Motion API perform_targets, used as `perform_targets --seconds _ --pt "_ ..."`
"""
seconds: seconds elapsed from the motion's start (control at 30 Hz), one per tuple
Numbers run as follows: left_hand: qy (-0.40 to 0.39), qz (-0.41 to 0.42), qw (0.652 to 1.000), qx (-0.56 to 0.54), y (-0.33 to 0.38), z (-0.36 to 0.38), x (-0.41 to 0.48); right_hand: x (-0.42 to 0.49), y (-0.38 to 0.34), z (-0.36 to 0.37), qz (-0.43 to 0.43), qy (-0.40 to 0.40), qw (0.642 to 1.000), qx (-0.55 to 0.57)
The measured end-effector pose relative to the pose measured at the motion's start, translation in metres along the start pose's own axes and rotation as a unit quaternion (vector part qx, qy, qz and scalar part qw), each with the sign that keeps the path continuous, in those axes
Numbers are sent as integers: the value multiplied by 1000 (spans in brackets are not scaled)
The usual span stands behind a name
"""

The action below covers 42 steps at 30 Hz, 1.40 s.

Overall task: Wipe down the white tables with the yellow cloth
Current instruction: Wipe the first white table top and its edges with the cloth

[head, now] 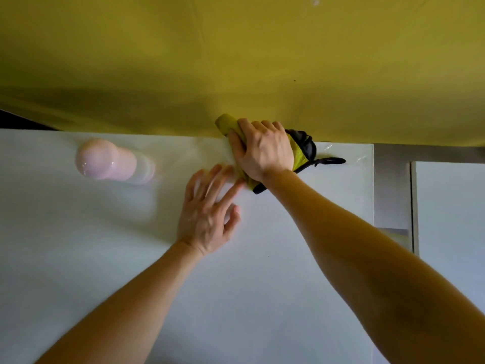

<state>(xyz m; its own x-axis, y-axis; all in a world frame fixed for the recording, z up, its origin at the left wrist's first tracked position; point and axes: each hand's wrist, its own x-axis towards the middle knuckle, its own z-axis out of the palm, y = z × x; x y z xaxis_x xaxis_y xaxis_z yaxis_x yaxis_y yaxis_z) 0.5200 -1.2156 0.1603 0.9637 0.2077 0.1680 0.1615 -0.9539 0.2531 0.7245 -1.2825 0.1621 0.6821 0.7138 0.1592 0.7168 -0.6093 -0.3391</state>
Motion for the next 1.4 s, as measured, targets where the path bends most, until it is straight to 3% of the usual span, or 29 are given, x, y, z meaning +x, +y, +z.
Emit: perform_targets --seconds 0.13,0.23,0.33,0.47,0.5,0.57,0.67,0.9,1.1,1.4 --pt "-5 1 1000 -7 4 -4 1 -7 8 -2 -17 28 999 14" --pt "-4 6 998 -57 -5 -11 -3 -7 9 -1 -21 7 1000 -6" --pt "75 5 995 -73 -20 -51 -16 -3 6 0 -9 -12 1000 -27" --pt "193 4 978 73 -50 -131 -16 -1 6 0 12 -36 998 -43" --pt "175 -9 979 100 -60 -143 -7 -2 6 0 11 -39 998 -51" --pt "59 -61 987 139 -80 -156 13 -2 -7 5 -3 -41 998 -55" --pt "-76 -141 980 121 -100 -160 27 -1 -56 30 -34 -37 998 -35" --pt "-156 -143 968 136 -123 -192 -47 16 -109 52 -37 -66 997 -25" --pt "-239 -224 928 178 -136 -218 -146 16 -107 50 -29 -58 997 -36" --pt "-319 -255 875 261 -123 -224 -134 18 -99 47 -19 -44 999 -17"
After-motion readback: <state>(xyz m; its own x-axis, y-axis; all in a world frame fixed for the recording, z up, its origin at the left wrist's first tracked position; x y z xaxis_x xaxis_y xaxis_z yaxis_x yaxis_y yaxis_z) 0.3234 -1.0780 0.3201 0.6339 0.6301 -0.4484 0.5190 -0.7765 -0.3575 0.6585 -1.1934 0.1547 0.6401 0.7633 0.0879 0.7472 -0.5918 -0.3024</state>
